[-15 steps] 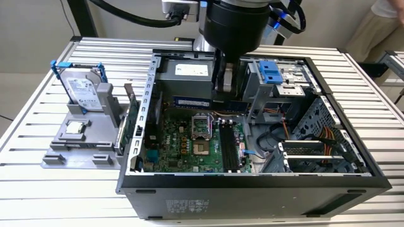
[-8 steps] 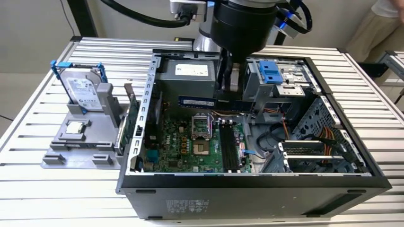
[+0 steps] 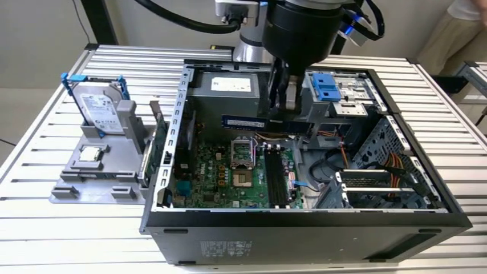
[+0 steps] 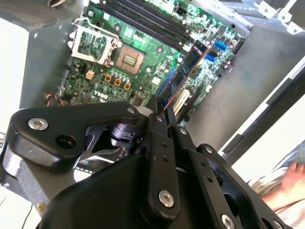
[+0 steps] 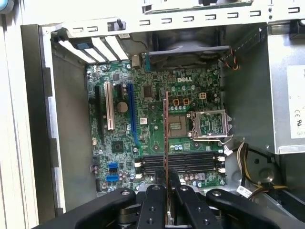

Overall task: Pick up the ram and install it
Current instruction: 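Pick up the ram and move it above insertion slot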

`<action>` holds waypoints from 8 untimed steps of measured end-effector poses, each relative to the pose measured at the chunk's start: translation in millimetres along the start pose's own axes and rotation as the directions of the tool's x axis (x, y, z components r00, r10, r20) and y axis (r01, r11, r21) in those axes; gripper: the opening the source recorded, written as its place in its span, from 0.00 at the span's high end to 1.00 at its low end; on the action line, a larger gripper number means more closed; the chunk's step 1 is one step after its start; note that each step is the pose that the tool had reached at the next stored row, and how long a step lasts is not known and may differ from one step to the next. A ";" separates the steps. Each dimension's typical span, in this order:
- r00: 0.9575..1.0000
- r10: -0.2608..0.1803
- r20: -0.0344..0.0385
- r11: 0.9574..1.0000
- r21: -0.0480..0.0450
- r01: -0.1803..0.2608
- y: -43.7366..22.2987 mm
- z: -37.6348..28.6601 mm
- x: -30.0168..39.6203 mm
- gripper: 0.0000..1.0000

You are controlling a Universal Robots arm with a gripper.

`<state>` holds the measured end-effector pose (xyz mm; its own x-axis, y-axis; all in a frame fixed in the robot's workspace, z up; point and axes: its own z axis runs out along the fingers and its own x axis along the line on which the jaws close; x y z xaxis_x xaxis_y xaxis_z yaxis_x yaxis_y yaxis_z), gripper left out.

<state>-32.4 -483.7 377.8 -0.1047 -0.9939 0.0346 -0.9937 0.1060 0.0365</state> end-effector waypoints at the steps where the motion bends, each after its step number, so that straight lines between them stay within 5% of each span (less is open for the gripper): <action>1: 1.000 0.000 0.000 1.000 0.000 0.000 -1.2 -0.1 -0.2 1.00; 8: 1.000 0.000 0.000 1.000 0.000 0.000 -9.6 -0.1 -1.8 1.00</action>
<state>-22.7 -483.0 377.6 -0.1047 -0.9939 0.0345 -0.9937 0.1060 0.0365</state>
